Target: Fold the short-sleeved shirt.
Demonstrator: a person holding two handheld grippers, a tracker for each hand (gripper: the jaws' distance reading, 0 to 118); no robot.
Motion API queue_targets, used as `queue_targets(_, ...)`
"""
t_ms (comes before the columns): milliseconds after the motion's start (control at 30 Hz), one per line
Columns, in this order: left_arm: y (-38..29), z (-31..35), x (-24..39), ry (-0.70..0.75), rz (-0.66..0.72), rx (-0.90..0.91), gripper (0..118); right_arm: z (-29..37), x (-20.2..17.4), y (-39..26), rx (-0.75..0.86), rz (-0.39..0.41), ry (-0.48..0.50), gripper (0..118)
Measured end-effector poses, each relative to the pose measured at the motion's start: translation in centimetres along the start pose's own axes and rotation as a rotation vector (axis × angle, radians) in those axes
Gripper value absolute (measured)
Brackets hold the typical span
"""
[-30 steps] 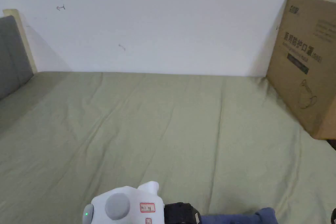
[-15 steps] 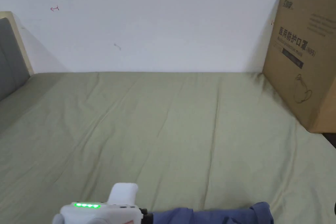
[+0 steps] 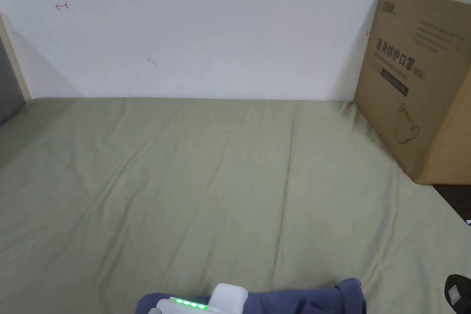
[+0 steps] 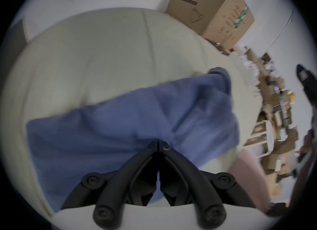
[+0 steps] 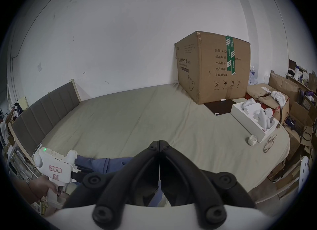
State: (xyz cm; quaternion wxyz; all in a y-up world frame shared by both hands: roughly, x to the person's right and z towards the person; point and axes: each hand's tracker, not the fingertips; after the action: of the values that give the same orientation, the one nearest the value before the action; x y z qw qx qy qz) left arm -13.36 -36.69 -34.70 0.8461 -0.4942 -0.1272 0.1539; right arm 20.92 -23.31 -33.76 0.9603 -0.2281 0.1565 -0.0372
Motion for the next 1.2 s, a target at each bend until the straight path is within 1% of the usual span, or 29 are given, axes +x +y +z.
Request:
queue_targets(33,0.1,0.3,-0.1,-0.080,0.026,-0.006,3,0.0,-0.1,0.0,-0.002,-0.004,0.006,0)
queue_targets(67,0.2,0.8,-0.7,-0.219,0.089,-0.006,3,0.0,-0.2,0.0,-0.003,-0.011,0.014,0)
queue_targets(100,0.1,1.2,-1.5,-0.390,0.187,-0.014,3,0.1,-0.3,0.1,-0.002,-0.015,0.020,0)
queue_targets(133,-0.1,1.8,-2.0,-0.511,0.269,-0.014,3,0.2,-0.5,0.2,0.000,-0.017,0.024,0)
queue_targets(167,-0.2,2.8,-2.4,-0.566,0.314,0.023,3,0.3,-0.6,0.3,0.001,-0.014,0.026,0)
queue_targets(200,-0.3,4.3,-3.0,-0.555,0.310,0.088,3,0.3,-0.7,0.4,0.002,-0.009,0.027,0)
queue_targets(267,-0.2,7.4,-5.2,-0.484,0.302,0.186,3,0.4,-0.9,0.6,0.006,0.000,0.026,0)
queue_targets(333,-0.5,10.2,-8.3,-0.443,0.337,0.235,3,0.5,-1.0,0.7,0.009,0.004,0.029,0)
queue_targets(467,-2.2,13.9,-15.8,-0.427,0.437,0.255,3,0.3,-1.7,0.7,-0.001,0.016,0.033,0)
queue_targets(533,-3.3,14.4,-18.7,-0.448,0.440,0.210,3,0.1,-2.0,0.6,-0.010,0.022,0.036,0)
queue_targets(600,-4.5,14.4,-20.8,-0.420,0.443,0.202,5,-0.1,-2.4,0.5,-0.021,0.027,0.040,0)
queue_targets(633,-5.2,14.1,-21.9,-0.412,0.464,0.198,13,-0.2,-2.6,0.5,-0.028,0.032,0.040,0)
queue_targets(667,-5.7,13.6,-23.1,-0.423,0.491,0.191,43,-0.3,-2.9,0.5,-0.036,0.036,0.041,0)
queue_targets(700,-6.2,13.0,-24.1,-0.439,0.520,0.169,79,-0.3,-3.2,0.5,-0.043,0.046,0.036,0)
queue_targets(733,-6.5,12.3,-24.8,-0.448,0.543,0.143,108,-0.3,-3.4,0.5,-0.048,0.049,0.029,0)
queue_targets(767,-7.3,11.6,-25.2,-0.460,0.563,0.125,117,-0.3,-3.5,0.6,-0.048,0.047,0.024,0)
queue_targets(800,-7.4,10.7,-26.0,-0.467,0.602,0.147,116,-0.3,-3.5,0.7,-0.050,0.048,0.026,0)
queue_targets(833,-7.5,9.8,-26.3,-0.495,0.615,0.132,118,-0.3,-3.6,0.8,-0.054,0.049,0.026,0)
queue_targets(900,-8.0,7.8,-27.3,-0.546,0.650,0.144,118,-0.5,-3.8,1.0,-0.066,0.057,0.019,0)
queue_targets(933,-8.0,6.9,-27.4,-0.603,0.651,0.151,118,-0.6,-3.7,1.0,-0.073,0.060,0.016,0)
queue_targets(1000,-7.5,5.1,-27.4,-0.784,0.652,0.187,118,-0.9,-4.1,1.1,-0.085,0.073,0.000,0)
queue_targets(1067,-6.4,3.4,-26.0,-0.857,0.708,0.145,118,-1.0,-4.5,1.3,-0.089,0.081,-0.004,0)
queue_targets(1133,-5.6,2.0,-24.8,-0.910,0.686,0.143,118,-1.1,-5.0,1.4,-0.094,0.084,0.000,0)
queue_targets(1167,-5.3,0.6,-25.8,-0.951,0.677,0.120,118,-1.2,-5.2,1.5,-0.097,0.085,0.004,0)
queue_targets(1200,-5.0,0.0,-25.6,-0.954,0.667,0.101,118,-1.3,-5.4,1.5,-0.102,0.089,0.011,0)
